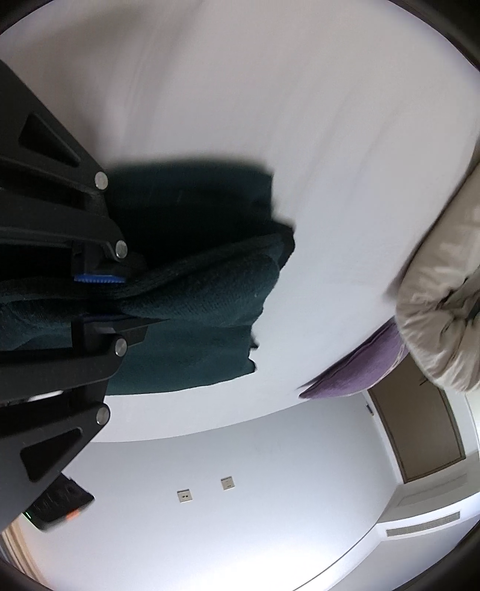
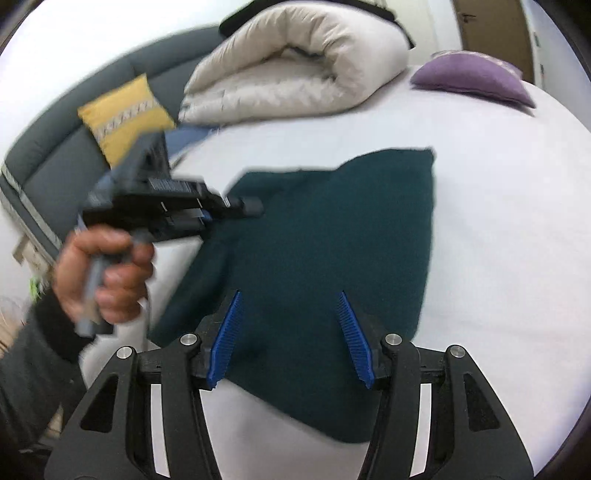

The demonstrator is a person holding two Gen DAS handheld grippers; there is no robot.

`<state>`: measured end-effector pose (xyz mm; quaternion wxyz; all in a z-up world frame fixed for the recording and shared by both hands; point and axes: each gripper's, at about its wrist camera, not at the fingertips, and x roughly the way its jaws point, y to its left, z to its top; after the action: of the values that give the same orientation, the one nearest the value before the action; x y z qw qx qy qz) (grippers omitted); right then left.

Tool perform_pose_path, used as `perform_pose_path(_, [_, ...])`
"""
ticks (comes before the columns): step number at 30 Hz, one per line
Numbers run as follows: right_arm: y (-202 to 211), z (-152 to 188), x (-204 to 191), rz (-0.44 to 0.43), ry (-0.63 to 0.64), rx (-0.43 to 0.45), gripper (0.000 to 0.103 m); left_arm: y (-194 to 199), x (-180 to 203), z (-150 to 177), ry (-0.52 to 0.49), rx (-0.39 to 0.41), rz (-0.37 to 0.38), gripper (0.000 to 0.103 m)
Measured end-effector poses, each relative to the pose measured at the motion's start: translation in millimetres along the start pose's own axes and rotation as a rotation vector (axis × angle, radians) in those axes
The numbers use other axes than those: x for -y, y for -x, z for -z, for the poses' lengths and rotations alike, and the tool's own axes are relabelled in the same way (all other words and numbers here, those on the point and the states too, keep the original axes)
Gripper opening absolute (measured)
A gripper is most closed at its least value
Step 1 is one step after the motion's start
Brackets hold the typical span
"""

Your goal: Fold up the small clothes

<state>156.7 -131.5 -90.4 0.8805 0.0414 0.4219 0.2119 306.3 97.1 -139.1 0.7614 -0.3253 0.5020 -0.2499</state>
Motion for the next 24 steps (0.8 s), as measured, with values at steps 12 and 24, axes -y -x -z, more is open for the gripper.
perform_pose_path(12, [-82,33,-64,-0.013,0.108,-0.106,0.053,-12,-43,4,0.071,0.012,0.017,0.013])
perform_pose_path(24, [-77,32,-72,-0.017,0.104,-0.074,0.053,51,45,52,-0.221,0.253,-0.250,0.022])
